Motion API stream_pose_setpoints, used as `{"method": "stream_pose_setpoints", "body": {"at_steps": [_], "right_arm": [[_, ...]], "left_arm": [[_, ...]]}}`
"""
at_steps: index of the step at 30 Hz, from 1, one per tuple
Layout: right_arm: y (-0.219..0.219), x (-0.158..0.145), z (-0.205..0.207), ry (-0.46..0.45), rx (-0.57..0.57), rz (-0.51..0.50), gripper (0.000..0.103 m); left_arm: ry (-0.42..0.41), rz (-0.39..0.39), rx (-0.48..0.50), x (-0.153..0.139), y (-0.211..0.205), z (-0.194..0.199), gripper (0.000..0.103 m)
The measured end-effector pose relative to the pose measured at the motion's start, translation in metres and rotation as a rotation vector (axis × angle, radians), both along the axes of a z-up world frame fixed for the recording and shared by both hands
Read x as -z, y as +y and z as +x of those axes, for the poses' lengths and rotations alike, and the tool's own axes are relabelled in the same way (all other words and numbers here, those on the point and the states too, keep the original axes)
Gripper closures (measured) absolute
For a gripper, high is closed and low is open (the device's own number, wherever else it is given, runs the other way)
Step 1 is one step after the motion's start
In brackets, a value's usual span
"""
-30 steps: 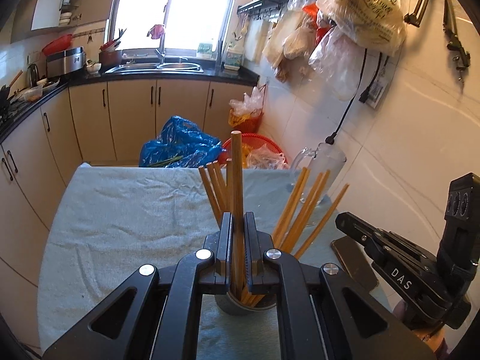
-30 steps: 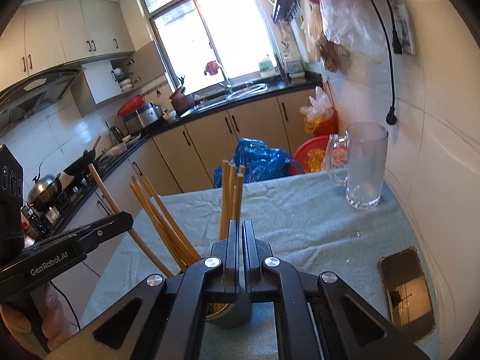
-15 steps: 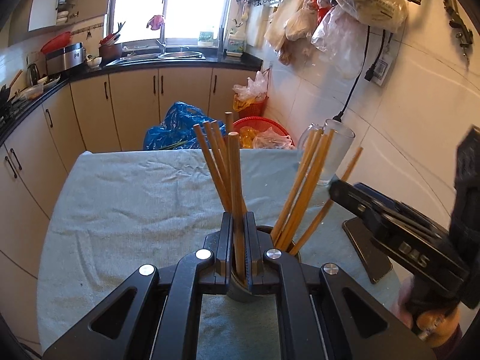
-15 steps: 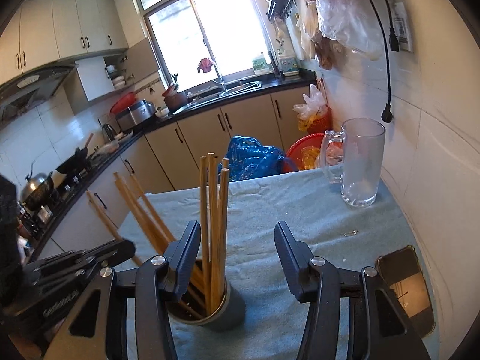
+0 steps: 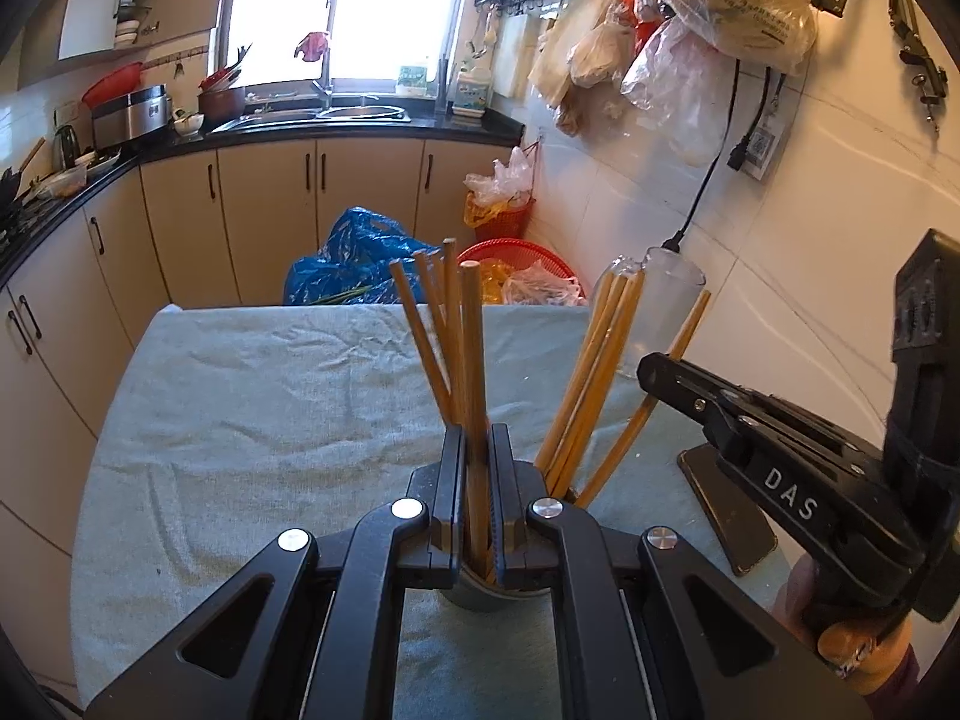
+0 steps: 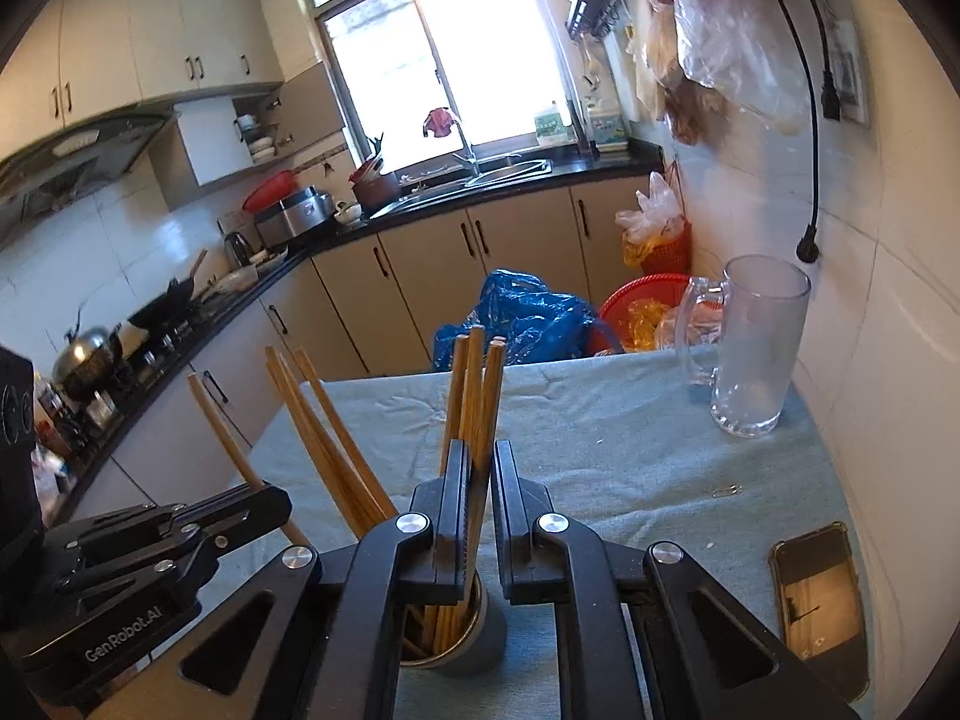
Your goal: Organize utensils
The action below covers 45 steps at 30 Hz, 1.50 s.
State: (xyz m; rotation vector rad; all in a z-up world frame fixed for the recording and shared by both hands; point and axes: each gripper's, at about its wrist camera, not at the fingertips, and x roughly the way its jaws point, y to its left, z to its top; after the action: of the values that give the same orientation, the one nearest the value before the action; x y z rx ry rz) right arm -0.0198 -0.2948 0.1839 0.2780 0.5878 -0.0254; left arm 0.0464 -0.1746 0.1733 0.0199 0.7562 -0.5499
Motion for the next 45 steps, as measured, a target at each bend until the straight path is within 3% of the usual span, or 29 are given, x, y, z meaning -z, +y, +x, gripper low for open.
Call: {"method": "stream_pose_setpoints", "body": {"at_steps": [3,5,6,7,8,10,12,20,31,39,45], "right_arm": [[0.002,0.000,-0.002,0.000,0.006,-0.003,0.092],[0.002,-0.001,-0.004,-0.007,0.005,0.015,0.076],[0.001,-0.003,-0.006,-0.013,0.010,0.017,0.061],[0.001,-0.005,-0.009,-0.026,0.020,0.015,0.052],[0.001,-0.007,-0.012,-0.037,0.026,0.013,0.052],[0.000,-0.011,-0.016,-0.044,0.029,0.010,0.052],[-0.002,-0.015,-0.020,-0.052,0.037,0.011,0.051],[-0.006,-0.026,-0.049,-0.079,0.058,0.013,0.048],[0.007,-0.034,-0.109,-0.087,0.068,0.013,0.039],[0.032,-0.032,-0.166,-0.098,0.065,-0.060,0.031],[0.057,-0.029,-0.207,-0.113,0.082,-0.091,0.028]], "left_arm": [[0.024,-0.006,-0.016,0.002,0.002,0.001,0.096],[0.032,-0.015,-0.023,0.001,0.004,0.002,0.096],[0.031,-0.016,-0.027,0.001,0.005,0.001,0.096],[0.030,-0.017,-0.029,0.000,0.006,0.000,0.095],[0.031,-0.020,-0.029,-0.001,0.007,-0.001,0.093],[0.030,-0.029,-0.033,-0.003,0.010,-0.004,0.074],[0.023,-0.043,-0.046,-0.006,0.014,-0.008,0.064],[-0.009,-0.065,-0.054,-0.022,0.025,-0.034,0.044],[-0.225,0.044,-0.191,-0.044,0.054,-0.107,0.002],[-0.285,0.125,-0.260,-0.039,0.070,-0.163,0.001],[-0.253,0.108,-0.280,-0.030,0.084,-0.201,0.000]]}}
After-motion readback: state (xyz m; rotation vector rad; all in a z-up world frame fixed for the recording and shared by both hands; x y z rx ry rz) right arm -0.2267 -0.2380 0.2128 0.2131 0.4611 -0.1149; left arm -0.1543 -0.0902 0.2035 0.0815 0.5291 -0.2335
